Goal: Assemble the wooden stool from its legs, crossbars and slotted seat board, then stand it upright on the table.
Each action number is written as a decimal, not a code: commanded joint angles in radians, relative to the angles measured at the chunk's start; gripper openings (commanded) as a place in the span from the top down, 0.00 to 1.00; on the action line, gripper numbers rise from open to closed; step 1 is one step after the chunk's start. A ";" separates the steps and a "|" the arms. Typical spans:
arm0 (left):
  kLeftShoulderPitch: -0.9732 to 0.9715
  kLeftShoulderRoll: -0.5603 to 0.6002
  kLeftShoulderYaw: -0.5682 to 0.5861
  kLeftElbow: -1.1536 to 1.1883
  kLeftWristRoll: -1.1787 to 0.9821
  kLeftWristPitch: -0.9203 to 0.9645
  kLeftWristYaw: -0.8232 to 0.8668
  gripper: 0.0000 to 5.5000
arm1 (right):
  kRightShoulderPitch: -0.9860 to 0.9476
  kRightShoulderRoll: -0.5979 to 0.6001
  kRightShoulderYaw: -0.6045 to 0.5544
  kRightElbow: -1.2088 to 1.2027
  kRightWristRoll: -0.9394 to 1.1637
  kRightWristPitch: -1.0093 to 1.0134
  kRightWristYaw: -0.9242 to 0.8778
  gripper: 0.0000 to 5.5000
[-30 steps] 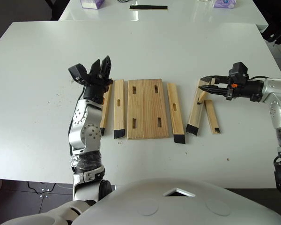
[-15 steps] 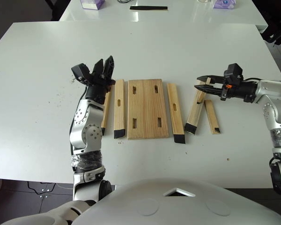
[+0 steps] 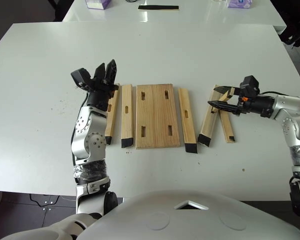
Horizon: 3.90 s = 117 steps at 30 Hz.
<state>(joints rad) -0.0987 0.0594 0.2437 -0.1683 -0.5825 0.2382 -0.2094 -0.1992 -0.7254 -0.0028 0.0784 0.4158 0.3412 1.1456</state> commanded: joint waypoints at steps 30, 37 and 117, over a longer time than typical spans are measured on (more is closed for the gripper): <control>-0.008 0.012 -0.009 0.017 -0.030 -0.011 -0.083 0.57 | -0.169 0.117 -0.232 -0.272 0.349 0.268 -0.256 0.42; -0.015 0.009 -0.025 0.030 -0.019 -0.013 -0.085 0.57 | 0.010 0.136 -0.072 -0.201 0.151 0.151 -0.242 0.42; 0.189 -0.066 -0.047 -0.254 -0.017 -0.006 0.151 0.57 | 0.145 0.078 0.120 -0.388 -0.007 0.660 -0.615 0.25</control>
<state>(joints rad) 0.0776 -0.0082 0.2008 -0.4281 -0.6058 0.2272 -0.0525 -0.1065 -0.6418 0.1011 -0.2659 0.4168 0.9837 0.5384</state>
